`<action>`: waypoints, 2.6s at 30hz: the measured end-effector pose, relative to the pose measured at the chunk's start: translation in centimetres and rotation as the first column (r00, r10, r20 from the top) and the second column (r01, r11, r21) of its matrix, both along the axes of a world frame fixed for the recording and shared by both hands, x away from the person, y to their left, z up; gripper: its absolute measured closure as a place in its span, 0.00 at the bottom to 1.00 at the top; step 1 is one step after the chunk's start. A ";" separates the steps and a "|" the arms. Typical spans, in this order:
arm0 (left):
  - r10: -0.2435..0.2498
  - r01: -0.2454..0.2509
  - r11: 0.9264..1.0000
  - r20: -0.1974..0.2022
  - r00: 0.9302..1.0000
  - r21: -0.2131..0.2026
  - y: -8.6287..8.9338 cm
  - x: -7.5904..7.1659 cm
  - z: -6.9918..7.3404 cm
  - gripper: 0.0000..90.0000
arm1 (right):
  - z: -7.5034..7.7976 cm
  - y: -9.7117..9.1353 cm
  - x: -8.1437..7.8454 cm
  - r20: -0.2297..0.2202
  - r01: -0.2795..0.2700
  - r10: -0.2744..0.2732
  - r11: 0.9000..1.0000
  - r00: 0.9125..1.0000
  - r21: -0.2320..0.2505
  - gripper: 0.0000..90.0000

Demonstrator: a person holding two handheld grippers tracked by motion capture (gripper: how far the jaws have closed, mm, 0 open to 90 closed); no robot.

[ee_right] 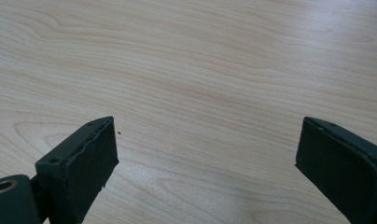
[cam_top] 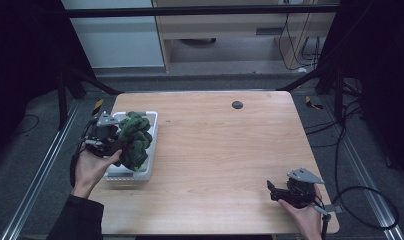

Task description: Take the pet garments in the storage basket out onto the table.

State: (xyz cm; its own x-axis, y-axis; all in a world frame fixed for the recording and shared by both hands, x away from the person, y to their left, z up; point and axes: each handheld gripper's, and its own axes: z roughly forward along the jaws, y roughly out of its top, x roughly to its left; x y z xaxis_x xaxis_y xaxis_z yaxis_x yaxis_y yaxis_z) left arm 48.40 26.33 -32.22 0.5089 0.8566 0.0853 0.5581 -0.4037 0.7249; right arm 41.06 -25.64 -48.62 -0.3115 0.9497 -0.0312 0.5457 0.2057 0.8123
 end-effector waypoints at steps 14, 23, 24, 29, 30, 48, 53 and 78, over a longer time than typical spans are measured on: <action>-0.090 0.090 0.996 0.016 0.996 -0.005 -3.2 -1.0 0.8 0.88 | 0.1 -0.1 -0.1 0.009 0.005 -0.005 1.000 1.000 0.006 0.06; -0.140 0.140 0.990 0.015 0.990 -0.010 -5.4 -1.1 1.0 0.88 | 0.1 -0.1 -0.1 0.012 0.003 -0.003 1.000 1.000 0.001 0.06; -0.146 0.146 0.989 0.016 0.989 -0.004 -5.6 -1.1 1.1 0.88 | 0.1 -0.1 -0.1 0.013 0.003 -0.003 1.000 1.000 0.000 0.06; -0.167 0.167 0.986 0.015 0.986 -0.004 -6.7 -1.1 1.1 0.88 | 0.1 -0.1 0.0 0.013 0.002 -0.002 1.000 1.000 0.001 0.06; -0.170 0.170 0.985 0.015 0.985 -0.012 -7.0 -1.1 1.0 0.88 | 0.1 -0.1 0.0 0.013 0.002 -0.002 1.000 1.000 0.001 0.06; -0.240 0.240 0.971 -0.003 0.971 -0.007 -10.8 -0.8 0.1 0.88 | 0.2 -0.2 -0.1 0.026 0.002 -0.002 1.000 1.000 0.004 0.06; -0.251 0.251 0.968 -0.012 0.968 -0.003 -11.6 -0.6 -0.4 0.88 | 0.2 -0.2 -0.1 0.029 0.001 -0.001 1.000 1.000 0.003 0.06; -0.309 0.309 0.951 -0.059 0.949 -0.010 -15.8 0.1 -3.4 0.87 | 0.2 -0.2 -0.1 0.036 0.001 -0.001 1.000 0.999 -0.005 0.06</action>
